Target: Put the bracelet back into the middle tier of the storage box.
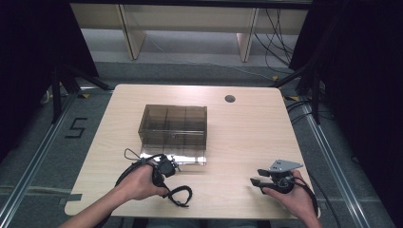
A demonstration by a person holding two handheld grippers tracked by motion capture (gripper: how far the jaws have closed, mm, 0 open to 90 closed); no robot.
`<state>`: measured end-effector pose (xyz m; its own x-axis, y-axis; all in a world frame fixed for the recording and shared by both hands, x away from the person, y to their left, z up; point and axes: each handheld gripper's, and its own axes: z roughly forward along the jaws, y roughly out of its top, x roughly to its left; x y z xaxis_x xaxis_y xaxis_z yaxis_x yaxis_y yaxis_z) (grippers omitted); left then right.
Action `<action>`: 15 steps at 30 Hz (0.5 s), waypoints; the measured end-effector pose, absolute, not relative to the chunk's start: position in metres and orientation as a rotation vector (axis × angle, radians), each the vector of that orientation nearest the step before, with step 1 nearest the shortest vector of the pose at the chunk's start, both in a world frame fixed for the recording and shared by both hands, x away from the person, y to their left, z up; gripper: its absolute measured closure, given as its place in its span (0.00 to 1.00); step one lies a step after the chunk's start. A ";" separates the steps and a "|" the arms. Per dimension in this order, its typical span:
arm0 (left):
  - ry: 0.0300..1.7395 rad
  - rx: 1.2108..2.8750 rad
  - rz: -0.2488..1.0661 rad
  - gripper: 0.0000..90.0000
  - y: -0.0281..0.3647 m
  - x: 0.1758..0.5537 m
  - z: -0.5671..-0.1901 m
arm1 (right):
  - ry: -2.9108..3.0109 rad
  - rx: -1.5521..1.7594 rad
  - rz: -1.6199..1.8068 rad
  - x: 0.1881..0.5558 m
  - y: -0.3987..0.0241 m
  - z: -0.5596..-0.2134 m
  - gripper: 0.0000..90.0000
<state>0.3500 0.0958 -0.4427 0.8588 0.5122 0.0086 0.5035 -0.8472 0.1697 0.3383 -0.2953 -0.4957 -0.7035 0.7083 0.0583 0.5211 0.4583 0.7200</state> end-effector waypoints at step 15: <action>0.755 2.930 0.023 0.52 0.076 0.359 -0.446 | 2.460 1.034 1.088 0.339 -0.296 -0.495 0.55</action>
<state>0.3591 0.0760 -0.4456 0.8758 0.4825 -0.0144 0.4807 -0.8692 0.1160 0.3386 -0.2963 -0.4948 -0.7129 0.6997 0.0469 0.5055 0.4664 0.7259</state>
